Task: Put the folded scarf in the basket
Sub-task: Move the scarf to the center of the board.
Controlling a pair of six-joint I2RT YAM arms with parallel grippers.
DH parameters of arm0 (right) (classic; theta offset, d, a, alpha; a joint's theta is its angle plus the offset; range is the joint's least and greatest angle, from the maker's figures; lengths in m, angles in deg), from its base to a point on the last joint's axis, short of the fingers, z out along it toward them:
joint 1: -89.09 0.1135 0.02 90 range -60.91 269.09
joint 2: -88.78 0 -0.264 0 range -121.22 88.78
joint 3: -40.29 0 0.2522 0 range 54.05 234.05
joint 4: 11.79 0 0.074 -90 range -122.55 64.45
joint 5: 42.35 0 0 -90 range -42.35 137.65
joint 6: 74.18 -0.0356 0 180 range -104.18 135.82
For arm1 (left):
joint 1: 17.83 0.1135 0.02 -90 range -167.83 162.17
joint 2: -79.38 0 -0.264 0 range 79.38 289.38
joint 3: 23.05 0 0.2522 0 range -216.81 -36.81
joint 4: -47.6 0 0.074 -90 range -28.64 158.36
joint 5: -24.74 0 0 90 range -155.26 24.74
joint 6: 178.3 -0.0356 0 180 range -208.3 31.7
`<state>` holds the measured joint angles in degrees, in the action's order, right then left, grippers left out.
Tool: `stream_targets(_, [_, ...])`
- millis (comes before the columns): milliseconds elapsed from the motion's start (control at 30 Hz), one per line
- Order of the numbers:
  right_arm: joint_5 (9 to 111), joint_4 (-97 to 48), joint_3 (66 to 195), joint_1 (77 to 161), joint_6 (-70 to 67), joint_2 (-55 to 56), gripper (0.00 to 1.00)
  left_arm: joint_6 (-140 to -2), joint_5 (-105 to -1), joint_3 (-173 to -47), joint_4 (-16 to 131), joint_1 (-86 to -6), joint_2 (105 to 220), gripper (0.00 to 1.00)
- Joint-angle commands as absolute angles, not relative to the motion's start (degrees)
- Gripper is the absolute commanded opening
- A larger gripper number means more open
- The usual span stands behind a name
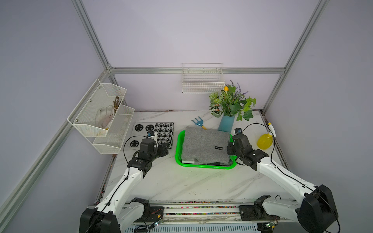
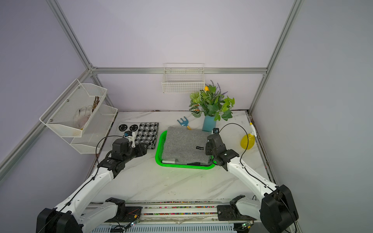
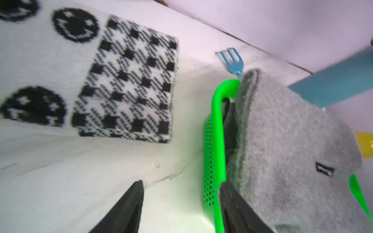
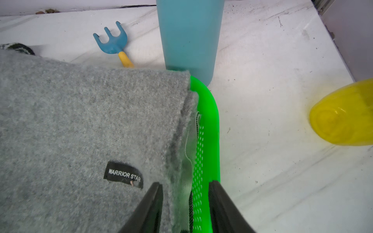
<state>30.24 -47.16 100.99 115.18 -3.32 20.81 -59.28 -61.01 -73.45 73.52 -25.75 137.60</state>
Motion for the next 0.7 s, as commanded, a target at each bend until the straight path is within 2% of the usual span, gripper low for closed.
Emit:
stream_targets(0, [32.94,-48.16,99.96,114.96,-2.79,23.53,0.43,-53.65,-57.45,-70.42,64.42,-19.97,138.98,0.65])
stream_targets(267, [36.22,-44.69,97.28,114.98,-1.67,26.99,0.43,-49.93,-63.84,-71.0,53.94,-18.35,150.81,0.72])
stream_targets(400, [37.41,-44.81,97.47,115.11,-1.57,27.25,0.43,-51.44,-62.34,-71.38,45.93,-17.52,156.24,0.73])
stream_targets(567, [38.71,-44.86,97.55,115.32,-1.5,27.47,0.42,-58.27,-69.63,-84.48,54.7,-17.07,165.31,0.69])
stream_targets(667, [38.77,-44.92,97.55,115.5,-1.5,27.94,0.41,-62.64,-67.64,-94.66,61.18,-16.59,173.26,0.64])
